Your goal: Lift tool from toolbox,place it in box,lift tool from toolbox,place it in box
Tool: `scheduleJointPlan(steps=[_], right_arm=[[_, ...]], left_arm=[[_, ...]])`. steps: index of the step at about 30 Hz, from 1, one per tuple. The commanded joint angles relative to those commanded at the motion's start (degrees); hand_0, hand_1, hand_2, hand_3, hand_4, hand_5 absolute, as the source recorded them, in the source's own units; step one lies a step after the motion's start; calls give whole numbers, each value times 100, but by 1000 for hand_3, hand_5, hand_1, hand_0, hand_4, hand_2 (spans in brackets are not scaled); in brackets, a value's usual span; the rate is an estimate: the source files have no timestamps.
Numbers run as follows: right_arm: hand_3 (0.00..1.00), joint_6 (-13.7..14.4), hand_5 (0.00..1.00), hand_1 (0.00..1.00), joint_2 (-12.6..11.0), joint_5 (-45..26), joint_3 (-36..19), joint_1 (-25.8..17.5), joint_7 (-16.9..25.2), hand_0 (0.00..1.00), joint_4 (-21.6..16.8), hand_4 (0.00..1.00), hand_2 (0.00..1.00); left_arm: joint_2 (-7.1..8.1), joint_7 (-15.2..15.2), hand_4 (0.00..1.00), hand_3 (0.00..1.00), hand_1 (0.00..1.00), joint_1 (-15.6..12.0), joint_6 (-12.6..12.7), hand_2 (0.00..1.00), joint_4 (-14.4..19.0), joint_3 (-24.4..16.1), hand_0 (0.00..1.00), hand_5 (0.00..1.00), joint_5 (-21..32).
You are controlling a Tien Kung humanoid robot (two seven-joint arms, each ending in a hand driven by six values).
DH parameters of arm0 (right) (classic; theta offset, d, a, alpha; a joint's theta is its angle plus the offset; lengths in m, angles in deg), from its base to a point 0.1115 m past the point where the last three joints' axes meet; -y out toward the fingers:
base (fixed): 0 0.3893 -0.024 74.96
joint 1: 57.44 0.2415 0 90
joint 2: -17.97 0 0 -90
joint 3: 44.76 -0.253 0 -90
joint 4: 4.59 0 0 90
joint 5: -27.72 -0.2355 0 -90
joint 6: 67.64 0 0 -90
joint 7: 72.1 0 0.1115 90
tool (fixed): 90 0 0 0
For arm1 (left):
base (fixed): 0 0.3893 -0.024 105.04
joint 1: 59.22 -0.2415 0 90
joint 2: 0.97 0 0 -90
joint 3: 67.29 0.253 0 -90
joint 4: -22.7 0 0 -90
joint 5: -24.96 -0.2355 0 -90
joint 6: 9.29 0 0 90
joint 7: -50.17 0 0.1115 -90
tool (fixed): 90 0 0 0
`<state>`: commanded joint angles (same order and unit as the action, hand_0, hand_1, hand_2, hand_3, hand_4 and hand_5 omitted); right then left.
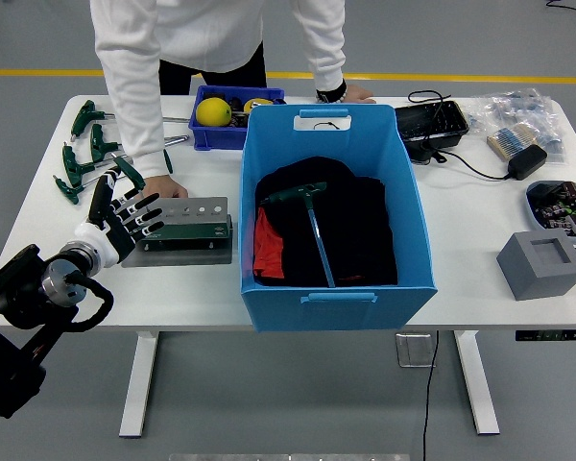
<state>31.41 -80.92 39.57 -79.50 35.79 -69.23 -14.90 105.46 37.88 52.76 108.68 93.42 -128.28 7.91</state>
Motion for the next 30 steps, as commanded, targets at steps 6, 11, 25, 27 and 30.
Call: scheduleJointPlan(steps=[6, 11, 25, 27, 30], right_arm=[[611, -1, 716, 704, -6, 0, 5, 10, 7, 710, 0, 832, 758], [611, -2, 716, 705, -11, 2, -2, 17, 14, 709, 0, 833, 758], [611, 3, 715, 703, -18, 5, -4, 35, 20, 711, 0, 833, 757], [609, 4, 716, 703, -18, -2, 2, 38, 21, 711, 0, 833, 758], [609, 4, 716, 703, -18, -3, 1, 37, 21, 711, 0, 833, 758]], left_arm=[[-11, 135, 825, 843, 391, 158, -51, 596, -199, 48, 268, 998, 124], [6, 295, 836, 811, 411, 261, -117, 590, -308, 89, 277, 998, 414], [-24, 440, 998, 763, 418, 482, -437, 533, -377, 197, 297, 998, 803], [-31, 461, 998, 662, 366, 498, -383, 413, -366, 202, 291, 890, 802], [-33, 475, 998, 662, 366, 513, -263, 413, -339, 201, 291, 890, 807]])
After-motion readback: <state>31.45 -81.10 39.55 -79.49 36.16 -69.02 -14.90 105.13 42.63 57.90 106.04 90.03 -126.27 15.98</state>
